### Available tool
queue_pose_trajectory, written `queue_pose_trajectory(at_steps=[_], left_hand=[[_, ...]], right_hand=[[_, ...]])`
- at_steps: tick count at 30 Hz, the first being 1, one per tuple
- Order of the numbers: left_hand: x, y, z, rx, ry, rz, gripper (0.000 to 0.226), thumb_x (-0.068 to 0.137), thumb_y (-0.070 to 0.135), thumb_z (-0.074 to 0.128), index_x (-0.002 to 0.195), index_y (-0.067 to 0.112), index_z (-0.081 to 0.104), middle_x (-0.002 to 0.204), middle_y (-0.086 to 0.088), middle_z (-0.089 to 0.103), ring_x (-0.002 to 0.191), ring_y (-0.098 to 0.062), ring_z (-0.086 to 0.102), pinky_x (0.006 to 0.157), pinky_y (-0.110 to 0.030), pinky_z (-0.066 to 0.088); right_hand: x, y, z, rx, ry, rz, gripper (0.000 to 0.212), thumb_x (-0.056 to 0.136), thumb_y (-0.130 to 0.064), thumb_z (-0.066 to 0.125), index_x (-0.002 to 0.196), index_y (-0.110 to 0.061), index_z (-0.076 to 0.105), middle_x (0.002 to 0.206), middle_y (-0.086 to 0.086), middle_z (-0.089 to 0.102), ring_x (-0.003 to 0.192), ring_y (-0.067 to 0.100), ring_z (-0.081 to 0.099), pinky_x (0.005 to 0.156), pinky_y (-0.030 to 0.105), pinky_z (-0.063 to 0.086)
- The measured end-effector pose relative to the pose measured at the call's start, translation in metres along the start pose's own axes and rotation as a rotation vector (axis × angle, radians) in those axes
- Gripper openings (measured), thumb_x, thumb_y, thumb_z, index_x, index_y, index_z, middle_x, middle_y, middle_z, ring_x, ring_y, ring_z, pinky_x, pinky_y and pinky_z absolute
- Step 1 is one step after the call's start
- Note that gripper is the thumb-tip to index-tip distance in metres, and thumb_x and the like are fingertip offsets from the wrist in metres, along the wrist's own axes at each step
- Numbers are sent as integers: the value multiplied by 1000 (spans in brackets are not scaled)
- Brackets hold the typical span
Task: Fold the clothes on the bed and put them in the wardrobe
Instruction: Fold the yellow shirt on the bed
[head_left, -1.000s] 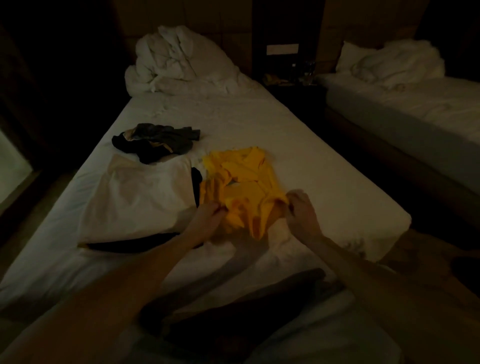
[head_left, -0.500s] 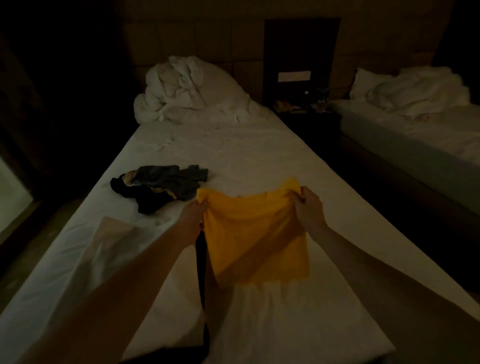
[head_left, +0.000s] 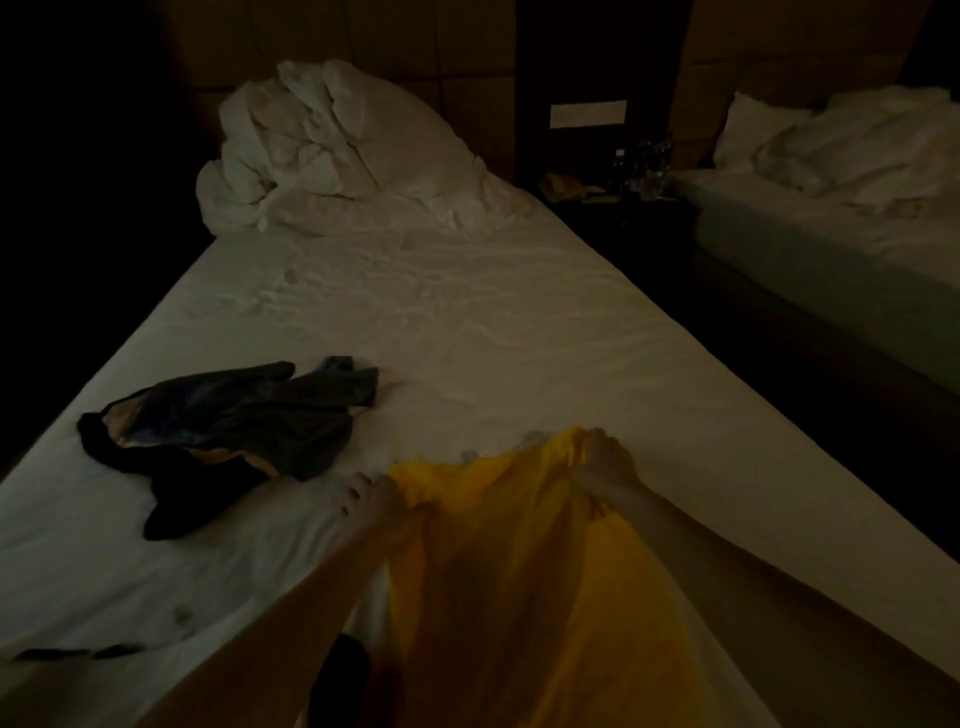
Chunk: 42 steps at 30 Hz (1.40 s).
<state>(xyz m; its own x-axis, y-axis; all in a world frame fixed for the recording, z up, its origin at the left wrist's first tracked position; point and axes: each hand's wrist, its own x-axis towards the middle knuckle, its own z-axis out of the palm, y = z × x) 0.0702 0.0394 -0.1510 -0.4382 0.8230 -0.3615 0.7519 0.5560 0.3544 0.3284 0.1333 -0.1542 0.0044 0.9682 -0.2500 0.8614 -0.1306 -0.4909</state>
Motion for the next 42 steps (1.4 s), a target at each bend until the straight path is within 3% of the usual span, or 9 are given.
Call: queue_pose_trajectory(at_steps=[4, 6, 9, 11, 14, 17, 21, 31, 42], left_hand=[[10, 1, 0, 55, 10, 89, 67, 98, 42, 47, 151, 11, 21, 157, -17, 17, 143, -33, 21, 115, -43, 22], [1, 4, -5, -80, -68, 134, 59, 103, 29, 41, 152, 6, 17, 159, -15, 16, 146, -28, 18, 114, -31, 15], [-21, 3, -21, -448, -121, 140, 55, 103, 23, 44, 149, 3, 24, 153, -14, 28, 140, -33, 32, 111, -35, 29], [-46, 3, -40, -557, -84, 189, 35, 101, 19, 48, 131, 1, 51, 121, -15, 57, 107, -33, 58, 85, -33, 46], [-87, -3, -66, -644, 38, 259, 19, 96, 13, 57, 81, 2, 61, 76, -16, 57, 64, -21, 53, 61, -31, 44], [-135, -12, -88, -729, 54, 303, 21, 92, 19, 65, 82, 0, 61, 85, -28, 61, 74, -31, 61, 72, -45, 52], [-212, -11, -113, -1016, 36, 334, 2, 89, 13, 68, 91, 12, 67, 97, -13, 69, 91, -32, 67, 88, -48, 53], [-340, -31, -149, -1193, 83, 465, 4, 91, 10, 64, 89, 12, 67, 81, -2, 73, 81, -22, 69, 72, -38, 54], [-460, -92, -195, -1308, 198, 502, 22, 88, 18, 67, 107, 6, 66, 97, -11, 70, 86, -25, 68, 76, -41, 56]], right_hand=[[2, -11, 4, 34, -125, -85, 33, 87, -30, 66, 109, -6, 59, 105, 16, 62, 95, 34, 63, 59, 33, 49], [-8, -12, -1, 99, -184, -80, 21, 90, -25, 62, 84, -6, 56, 81, 12, 56, 74, 27, 58, 55, 30, 44], [-35, -18, -23, 227, -155, -109, 20, 94, -26, 59, 88, -8, 55, 79, 6, 50, 77, 25, 52, 62, 31, 37], [-58, -20, -40, 303, -82, -147, 25, 95, -31, 61, 88, -7, 55, 76, 4, 49, 81, 24, 52, 67, 31, 36], [-101, -23, -71, 402, 0, -197, 36, 92, -34, 65, 94, 1, 60, 85, 10, 57, 84, 27, 58, 70, 35, 42], [-154, -27, -105, 483, 69, -271, 28, 91, -28, 66, 105, -3, 67, 102, 15, 67, 96, 30, 63, 85, 44, 49], [-225, -28, -144, 565, 181, -344, 27, 90, -24, 68, 106, -3, 68, 104, 17, 68, 96, 31, 65, 89, 51, 52], [-350, -21, -202, 753, 233, -423, 22, 84, -24, 74, 104, -13, 72, 99, 7, 71, 91, 25, 69, 87, 49, 56], [-462, -43, -206, 948, 66, -570, 18, 84, -26, 73, 100, -16, 72, 98, 7, 72, 88, 23, 70, 77, 39, 57]])
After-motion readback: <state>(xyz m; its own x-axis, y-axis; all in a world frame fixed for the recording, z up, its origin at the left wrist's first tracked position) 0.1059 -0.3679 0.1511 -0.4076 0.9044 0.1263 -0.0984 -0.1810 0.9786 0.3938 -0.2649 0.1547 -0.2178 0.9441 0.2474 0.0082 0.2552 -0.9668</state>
